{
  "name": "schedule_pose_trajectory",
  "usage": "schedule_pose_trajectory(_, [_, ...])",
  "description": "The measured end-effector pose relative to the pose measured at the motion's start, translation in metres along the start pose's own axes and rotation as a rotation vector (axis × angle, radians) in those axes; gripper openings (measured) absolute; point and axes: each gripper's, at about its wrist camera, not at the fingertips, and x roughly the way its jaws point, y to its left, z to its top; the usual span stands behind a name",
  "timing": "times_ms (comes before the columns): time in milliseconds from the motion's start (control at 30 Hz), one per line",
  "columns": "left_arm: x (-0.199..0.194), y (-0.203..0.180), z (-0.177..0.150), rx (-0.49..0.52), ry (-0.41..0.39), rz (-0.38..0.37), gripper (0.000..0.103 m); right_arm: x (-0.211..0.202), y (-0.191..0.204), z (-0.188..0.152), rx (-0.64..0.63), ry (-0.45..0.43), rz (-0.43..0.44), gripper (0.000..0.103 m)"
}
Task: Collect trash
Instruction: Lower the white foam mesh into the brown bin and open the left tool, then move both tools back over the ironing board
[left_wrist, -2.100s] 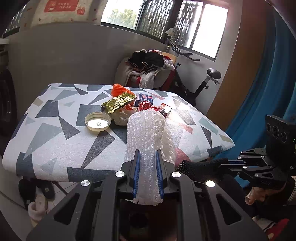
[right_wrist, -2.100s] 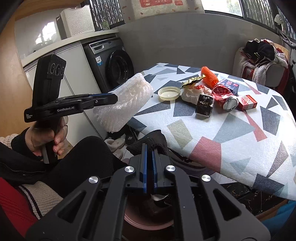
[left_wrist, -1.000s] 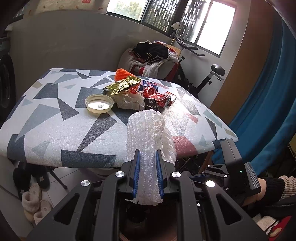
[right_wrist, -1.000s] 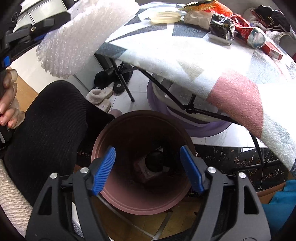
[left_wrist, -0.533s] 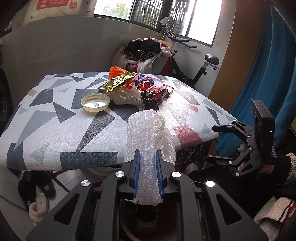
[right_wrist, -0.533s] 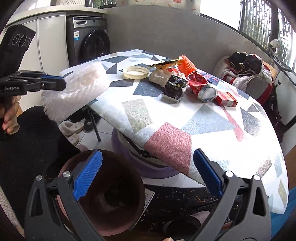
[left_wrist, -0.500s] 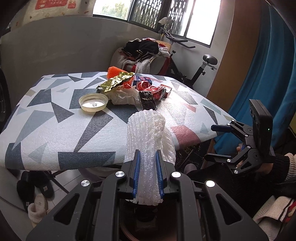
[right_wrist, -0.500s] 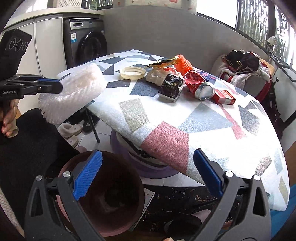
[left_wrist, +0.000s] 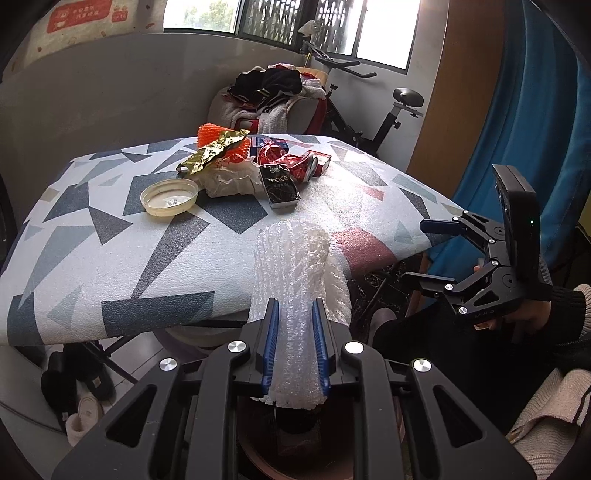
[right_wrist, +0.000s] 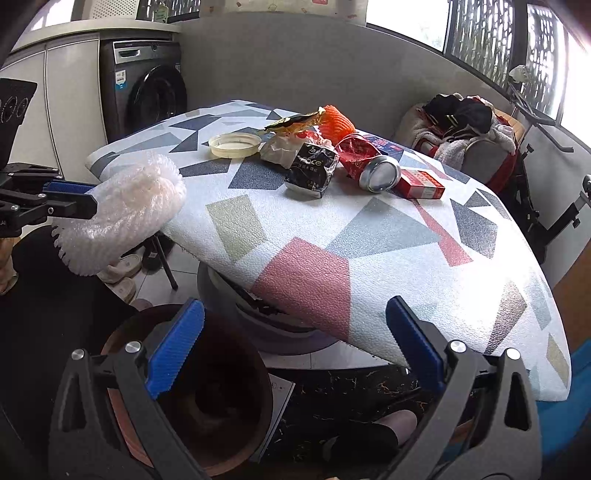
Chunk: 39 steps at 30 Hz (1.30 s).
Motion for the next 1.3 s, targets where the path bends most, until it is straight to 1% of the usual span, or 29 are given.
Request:
schedule_pose_trajectory(133, [0.003,-0.008,-0.001,0.047,0.01,0.012,0.022,-0.002,-0.005,0.0,0.03,-0.01,-0.009,0.097])
schedule_pose_trajectory(233, [0.005,-0.008,-0.002,0.05,0.019,0.013,0.029,-0.003,-0.011,-0.001,0.06,-0.013,-0.017,0.097])
schedule_pose_trajectory(267, [0.005,-0.008,-0.002,0.047,0.018,0.016,0.038,-0.002,-0.013,-0.001,0.07,-0.012,-0.018,0.097])
schedule_pose_trajectory(300, [0.006,-0.007,-0.002,0.043,0.018,0.018,0.051,-0.002,-0.014,-0.001,0.078,-0.012,-0.021,0.097])
schedule_pose_trajectory(333, [0.005,-0.006,-0.002,0.038,0.016,0.024,0.057,-0.002,-0.016,-0.001,0.085,-0.012,-0.022,0.097])
schedule_pose_trajectory(367, [0.005,-0.005,-0.002,0.033,0.014,0.033,0.066,-0.003,-0.017,-0.001,0.09,-0.013,-0.022,0.097])
schedule_pose_trajectory(400, [0.005,-0.004,-0.001,0.027,0.015,0.042,0.073,-0.003,-0.018,-0.001,0.094,-0.014,-0.023,0.097])
schedule_pose_trajectory(433, [0.006,-0.002,-0.001,0.021,0.018,0.055,0.078,-0.003,-0.018,-0.001,0.095,-0.015,-0.024,0.097])
schedule_pose_trajectory(500, [0.009,0.001,-0.001,0.006,0.029,0.079,0.096,-0.002,-0.018,-0.001,0.093,-0.013,-0.024,0.097])
schedule_pose_trajectory(567, [0.012,0.004,-0.001,-0.006,0.042,0.093,0.097,-0.002,-0.016,-0.001,0.088,-0.011,-0.025,0.097])
schedule_pose_trajectory(667, [0.015,0.008,-0.001,-0.024,0.059,0.096,0.097,-0.002,-0.015,-0.001,0.083,-0.01,-0.026,0.097])
schedule_pose_trajectory(900, [0.015,0.012,-0.001,-0.042,0.057,0.1,0.097,-0.001,-0.016,-0.001,0.087,-0.008,-0.025,0.097])
schedule_pose_trajectory(1067, [0.013,0.013,-0.001,-0.052,0.044,0.111,0.097,-0.001,-0.016,-0.001,0.086,-0.007,-0.025,0.097])
schedule_pose_trajectory(1200, [0.013,0.019,0.001,-0.08,0.045,0.128,0.097,0.0,-0.016,-0.001,0.088,-0.006,-0.025,0.097])
schedule_pose_trajectory(1300, [0.005,0.025,0.005,-0.109,0.0,0.145,0.097,0.001,-0.015,-0.001,0.085,-0.001,-0.025,0.097])
